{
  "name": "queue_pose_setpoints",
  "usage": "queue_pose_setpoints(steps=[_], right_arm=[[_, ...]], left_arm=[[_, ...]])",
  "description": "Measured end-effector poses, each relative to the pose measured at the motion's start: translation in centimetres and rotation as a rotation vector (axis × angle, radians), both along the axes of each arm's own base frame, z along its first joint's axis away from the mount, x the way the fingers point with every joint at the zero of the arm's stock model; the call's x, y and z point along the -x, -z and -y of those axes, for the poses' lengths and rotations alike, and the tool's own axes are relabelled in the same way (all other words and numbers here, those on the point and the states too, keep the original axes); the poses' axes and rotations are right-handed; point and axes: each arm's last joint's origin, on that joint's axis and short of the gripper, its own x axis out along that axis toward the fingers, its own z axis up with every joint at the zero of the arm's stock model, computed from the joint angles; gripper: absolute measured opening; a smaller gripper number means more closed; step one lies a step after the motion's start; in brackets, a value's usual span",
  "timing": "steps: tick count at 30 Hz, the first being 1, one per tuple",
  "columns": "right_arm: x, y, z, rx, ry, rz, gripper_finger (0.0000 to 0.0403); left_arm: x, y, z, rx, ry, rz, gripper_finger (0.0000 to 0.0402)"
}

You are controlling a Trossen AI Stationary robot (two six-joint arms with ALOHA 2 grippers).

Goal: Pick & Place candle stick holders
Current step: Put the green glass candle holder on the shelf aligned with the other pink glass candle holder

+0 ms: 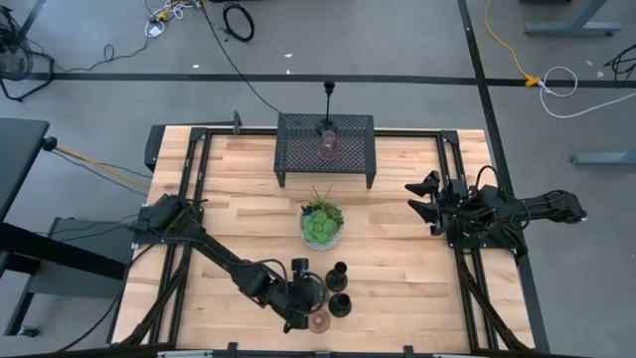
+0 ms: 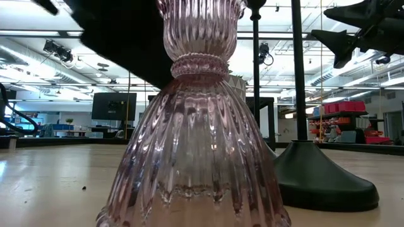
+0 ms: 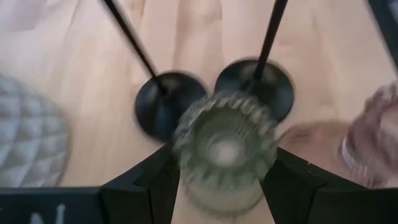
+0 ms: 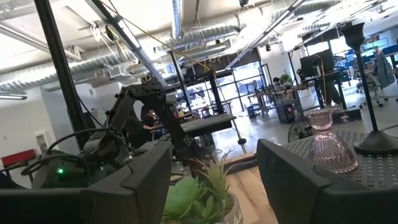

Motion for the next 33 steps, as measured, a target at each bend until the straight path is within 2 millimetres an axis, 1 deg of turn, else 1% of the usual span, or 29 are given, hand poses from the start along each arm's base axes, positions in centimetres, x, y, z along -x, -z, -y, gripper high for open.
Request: queue_pose_setpoints(steps=[4,7,8,17,22,28,33], right_arm=[[0.0,0.0,0.0,0.000,-0.001,0.000,0.0236],[0.0,0.0,0.0,0.000,0.000,-0.001,0.0236],[0.0,0.0,0.0,0.000,-0.001,0.000,0.0236],[0.0,0.0,0.0,0.000,-0.001,0.000,0.0236],[0.0,0.0,0.0,0.000,-0.001,0.000,0.0236],[0.0,0.0,0.0,0.000,-0.001,-0.001,0.0236],[0.0,0.0,0.0,0.000,-0.001,-0.001,0.0236]], left_arm=[[-0.5,0.9,-0.1,0.010,-0.002,-0.009,0.0167],[-0.7,0.9,-0.2,0.024,-0.003,-0.002,0.0131],[-0.8,0.8,-0.3,0.026,-0.004,0.000,0.0127],[-0.8,0.9,-0.3,0.035,-0.008,0.000,0.0127],[0.0,0.4,-0.2,0.016,-0.013,-0.025,0.0127],[1.5,-0.9,-0.4,-0.041,-0.044,-0.064,0.0127],[2.5,-3.3,-0.4,-0.039,-0.050,-0.017,0.0127]])
